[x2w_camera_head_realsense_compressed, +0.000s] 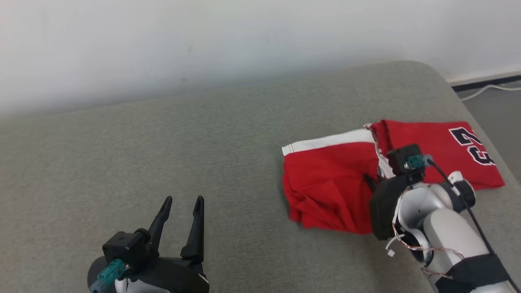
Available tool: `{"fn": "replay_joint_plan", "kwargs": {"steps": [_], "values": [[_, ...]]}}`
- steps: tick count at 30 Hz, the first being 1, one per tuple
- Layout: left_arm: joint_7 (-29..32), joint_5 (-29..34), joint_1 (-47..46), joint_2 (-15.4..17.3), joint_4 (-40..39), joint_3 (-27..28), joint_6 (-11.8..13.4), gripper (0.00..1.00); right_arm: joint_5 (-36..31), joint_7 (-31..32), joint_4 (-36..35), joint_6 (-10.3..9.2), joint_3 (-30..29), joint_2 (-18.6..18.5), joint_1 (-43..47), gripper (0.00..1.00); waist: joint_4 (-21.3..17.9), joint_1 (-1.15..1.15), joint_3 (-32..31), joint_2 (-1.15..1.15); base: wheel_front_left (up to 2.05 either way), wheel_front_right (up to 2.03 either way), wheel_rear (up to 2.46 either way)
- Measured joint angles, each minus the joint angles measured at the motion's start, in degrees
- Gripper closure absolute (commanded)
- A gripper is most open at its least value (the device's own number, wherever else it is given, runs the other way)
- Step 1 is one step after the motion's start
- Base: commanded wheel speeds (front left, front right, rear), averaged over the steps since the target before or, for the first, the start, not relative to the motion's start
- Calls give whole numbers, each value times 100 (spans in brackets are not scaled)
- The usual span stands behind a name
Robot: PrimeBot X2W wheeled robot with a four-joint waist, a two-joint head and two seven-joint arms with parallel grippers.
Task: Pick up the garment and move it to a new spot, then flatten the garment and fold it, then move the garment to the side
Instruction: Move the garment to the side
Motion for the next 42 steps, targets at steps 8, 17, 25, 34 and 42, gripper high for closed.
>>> {"fn": "replay_joint_plan", "kwargs": {"steps": [8, 17, 25, 34, 42], "values": [[8, 44, -172, -9, -30, -81, -48, 0, -135, 105, -188, 253, 137, -264, -671, 100, -539, 0, 171, 0, 0, 0, 0], [104, 177, -481, -34, 11, -240, -140, 0, -104, 146, -265, 346, -101, -595, -1004, 100, -792, 0, 559, 0, 0, 0, 0], [109, 180, -569, 12, 96, -194, -151, 0, 83, 142, -374, 398, -210, -612, -1341, 100, -801, 1, 749, 0, 0, 0, 0], [109, 189, -644, 24, 131, -180, -153, 0, 83, 140, -413, 403, -300, -770, -1583, 100, -767, 1, 818, 0, 0, 0, 0], [153, 204, -684, 30, 124, -219, -182, 0, 24, 146, -154, 404, -346, -1080, -1571, 100, -762, 1, 948, 0, 0, 0, 0]]}}
